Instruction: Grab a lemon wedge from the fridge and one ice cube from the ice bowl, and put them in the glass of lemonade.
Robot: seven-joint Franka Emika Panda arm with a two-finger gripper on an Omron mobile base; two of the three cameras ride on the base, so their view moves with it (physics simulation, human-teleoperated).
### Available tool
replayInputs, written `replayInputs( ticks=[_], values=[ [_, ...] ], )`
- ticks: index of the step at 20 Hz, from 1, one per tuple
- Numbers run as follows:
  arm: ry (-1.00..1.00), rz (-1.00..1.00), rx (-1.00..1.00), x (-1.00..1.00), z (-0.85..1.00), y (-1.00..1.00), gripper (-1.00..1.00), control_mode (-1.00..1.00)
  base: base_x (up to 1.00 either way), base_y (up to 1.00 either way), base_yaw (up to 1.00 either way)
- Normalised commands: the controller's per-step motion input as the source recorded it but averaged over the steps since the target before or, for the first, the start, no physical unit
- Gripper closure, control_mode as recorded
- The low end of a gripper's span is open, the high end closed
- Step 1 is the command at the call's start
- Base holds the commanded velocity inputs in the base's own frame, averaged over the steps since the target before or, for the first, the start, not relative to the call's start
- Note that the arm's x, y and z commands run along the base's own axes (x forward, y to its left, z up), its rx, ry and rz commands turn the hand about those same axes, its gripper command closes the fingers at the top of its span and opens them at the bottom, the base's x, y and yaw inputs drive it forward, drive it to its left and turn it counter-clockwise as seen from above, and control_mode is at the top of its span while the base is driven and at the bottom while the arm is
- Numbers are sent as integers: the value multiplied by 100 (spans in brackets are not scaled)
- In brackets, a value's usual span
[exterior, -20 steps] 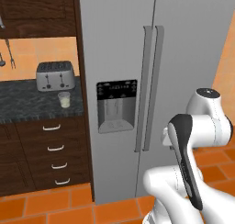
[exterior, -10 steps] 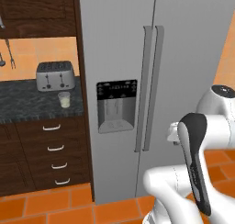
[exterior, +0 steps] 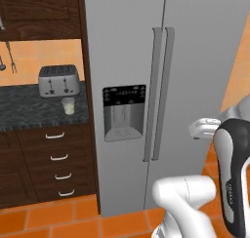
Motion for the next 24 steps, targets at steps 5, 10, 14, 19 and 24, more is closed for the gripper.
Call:
replayInputs(
  ticks=[5,10,14,19,24],
  values=[
    [-2,10,-6,89,58,-11,-100,-100,0,0,0],
    [28,4,-5,99,2,-11,-100,-100,0,0,0],
    [-4,0,0,54,-43,0,-100,-100,0,0,0],
    [-11,0,-2,84,-31,0,-100,-100,0,0,0],
    [-9,0,-3,86,-26,0,-100,-100,0,0,0]
  ],
)
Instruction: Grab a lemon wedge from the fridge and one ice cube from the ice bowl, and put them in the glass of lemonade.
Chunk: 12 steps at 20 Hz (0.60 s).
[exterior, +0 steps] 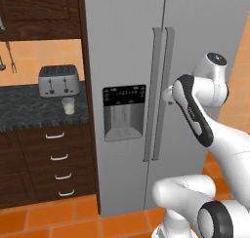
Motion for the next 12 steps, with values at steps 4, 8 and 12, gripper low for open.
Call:
replayInputs(
  ticks=[4,8,12],
  values=[
    [-10,0,-4,71,-6,-2,-100,-100,0,0,0],
    [-5,-4,-6,59,-11,-9,-100,-100,0,0,0],
    [-6,-8,-8,34,-21,-25,-100,-100,0,0,0]
  ],
)
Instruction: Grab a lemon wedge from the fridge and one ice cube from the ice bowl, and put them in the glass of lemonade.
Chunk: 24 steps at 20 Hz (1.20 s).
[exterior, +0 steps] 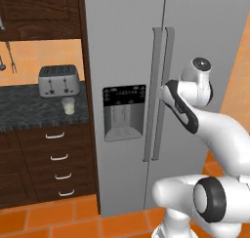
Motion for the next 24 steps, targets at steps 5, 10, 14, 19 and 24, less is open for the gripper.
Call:
replayInputs(
  ticks=[5,10,14,19,24],
  values=[
    [-2,-2,-2,77,-26,-5,-100,-100,0,0,0],
    [0,0,0,82,-29,-1,-100,-100,0,0,0],
    [-5,0,0,57,-1,-11,-100,-100,0,0,0],
    [-6,0,0,43,11,-5,-100,-100,0,0,0],
    [-3,0,0,46,-22,0,-100,-100,0,0,0]
  ],
)
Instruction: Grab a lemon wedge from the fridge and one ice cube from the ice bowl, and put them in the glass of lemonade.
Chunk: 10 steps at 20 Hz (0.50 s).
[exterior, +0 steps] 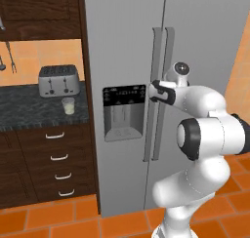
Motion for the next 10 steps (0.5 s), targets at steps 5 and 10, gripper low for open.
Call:
replayInputs(
  ticks=[5,10],
  values=[
    [-16,0,0,28,-39,-1,-100,-100,0,0,0],
    [-11,-1,0,17,-10,-29,-100,-100,0,0,0]
  ],
)
